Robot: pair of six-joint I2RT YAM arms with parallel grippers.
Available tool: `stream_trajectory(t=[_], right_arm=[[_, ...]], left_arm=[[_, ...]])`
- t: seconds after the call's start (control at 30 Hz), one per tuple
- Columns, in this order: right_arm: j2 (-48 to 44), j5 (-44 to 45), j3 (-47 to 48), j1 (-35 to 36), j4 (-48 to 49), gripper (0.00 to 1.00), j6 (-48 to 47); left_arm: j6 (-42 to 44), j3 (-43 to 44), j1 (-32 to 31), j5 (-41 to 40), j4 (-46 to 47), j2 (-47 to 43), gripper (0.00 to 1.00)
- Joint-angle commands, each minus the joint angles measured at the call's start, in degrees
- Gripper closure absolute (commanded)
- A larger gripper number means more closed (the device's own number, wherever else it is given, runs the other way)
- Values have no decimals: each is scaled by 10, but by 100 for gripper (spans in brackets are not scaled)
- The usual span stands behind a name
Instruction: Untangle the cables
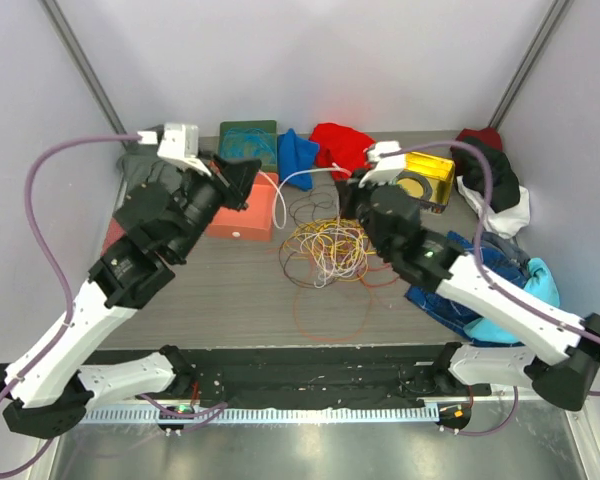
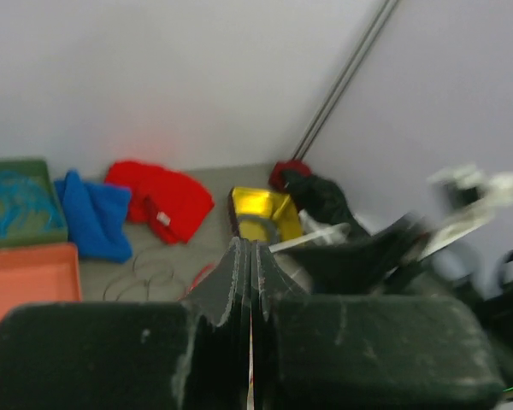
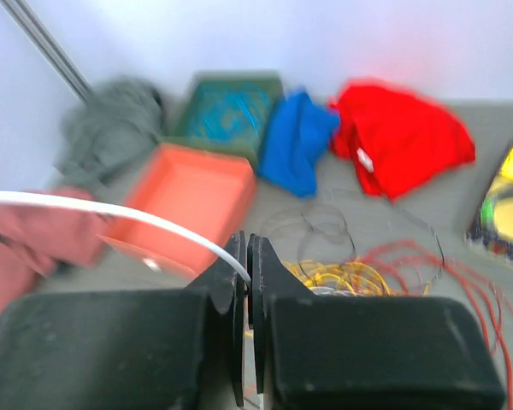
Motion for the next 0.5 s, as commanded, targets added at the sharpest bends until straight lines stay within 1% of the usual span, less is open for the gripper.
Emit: stream_trajectory(t=[0.0,0.03,0.07,0.1,0.13,0.17,0.2,0.23,0.3,0.33,0.47], right_arm=[[-36,-25,147,3,-80,99,-17],[-34,-31,171,3,-110,99,-17],[-30,-40,212,3,-125,99,-15],[-26,-55,230,3,-138,99,-11],[-19,-65,246,3,-158,99,-7],[-17,-74,270,3,-167,99,-4],[-16,-83,282,3,-172,99,0],[-12,-95,291,3,-184,99,4],[-7,-102,320,3,-193,99,8],[-5,-105,329,3,-205,99,6],[16,-109,402,3,-233,99,-2]], left_arm=[[-66,-125,-1,-64,43,-52,100],[-76,-174,-1,-67,48,-58,100],[-84,-195,-1,-68,54,-65,98],[-101,-217,0,-63,68,-72,95],[-106,-235,-2,-54,76,-73,74],[-109,-263,-2,-39,83,-75,59],[-111,-274,-2,-24,95,-73,47],[-113,-280,-2,6,96,-69,26],[-122,-297,-2,10,98,-66,14],[-128,-303,-2,-2,98,-69,1],[-129,-332,-2,-46,110,-93,0]])
